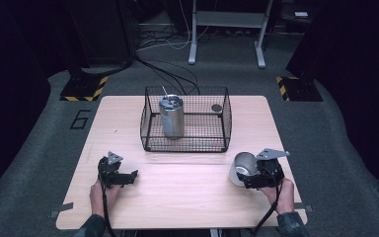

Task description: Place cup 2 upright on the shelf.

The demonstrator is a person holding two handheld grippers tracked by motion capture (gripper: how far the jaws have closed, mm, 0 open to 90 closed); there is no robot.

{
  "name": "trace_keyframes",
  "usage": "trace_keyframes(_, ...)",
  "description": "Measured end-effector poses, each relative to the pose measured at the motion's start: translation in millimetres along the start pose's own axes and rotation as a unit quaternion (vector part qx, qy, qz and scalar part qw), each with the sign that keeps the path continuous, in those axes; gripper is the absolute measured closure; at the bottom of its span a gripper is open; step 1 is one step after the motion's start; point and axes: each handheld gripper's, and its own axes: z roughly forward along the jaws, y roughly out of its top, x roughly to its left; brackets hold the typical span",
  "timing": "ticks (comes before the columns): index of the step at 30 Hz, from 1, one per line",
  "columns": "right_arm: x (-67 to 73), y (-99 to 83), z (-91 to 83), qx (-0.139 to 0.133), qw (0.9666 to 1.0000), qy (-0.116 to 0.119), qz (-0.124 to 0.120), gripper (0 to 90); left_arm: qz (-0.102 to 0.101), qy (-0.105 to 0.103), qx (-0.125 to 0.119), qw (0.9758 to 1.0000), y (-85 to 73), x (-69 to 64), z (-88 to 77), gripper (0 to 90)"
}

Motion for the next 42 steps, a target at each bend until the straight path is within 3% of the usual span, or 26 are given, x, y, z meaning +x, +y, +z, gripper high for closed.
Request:
trace_keyframes(11,3.7,6.6,-9.1,-0.005,0.9999,0.005,0.015,6.2,0.005,-0.003,-0.002,1.0,0.1,-0.8,0.4,2.3)
trace_keyframes(36,18.8,45.7,-17.9,-0.02,0.9996,0.013,-0.014,6.1,0.006,-0.006,-0.005,1.0,0.0,-2.0,1.0,2.5)
trace_keyframes(42,20.3,53.1,-17.4,-0.018,0.9998,0.012,-0.005,6.2,0.008,-0.006,-0.005,0.9999,0.0,-1.8,1.0,2.6)
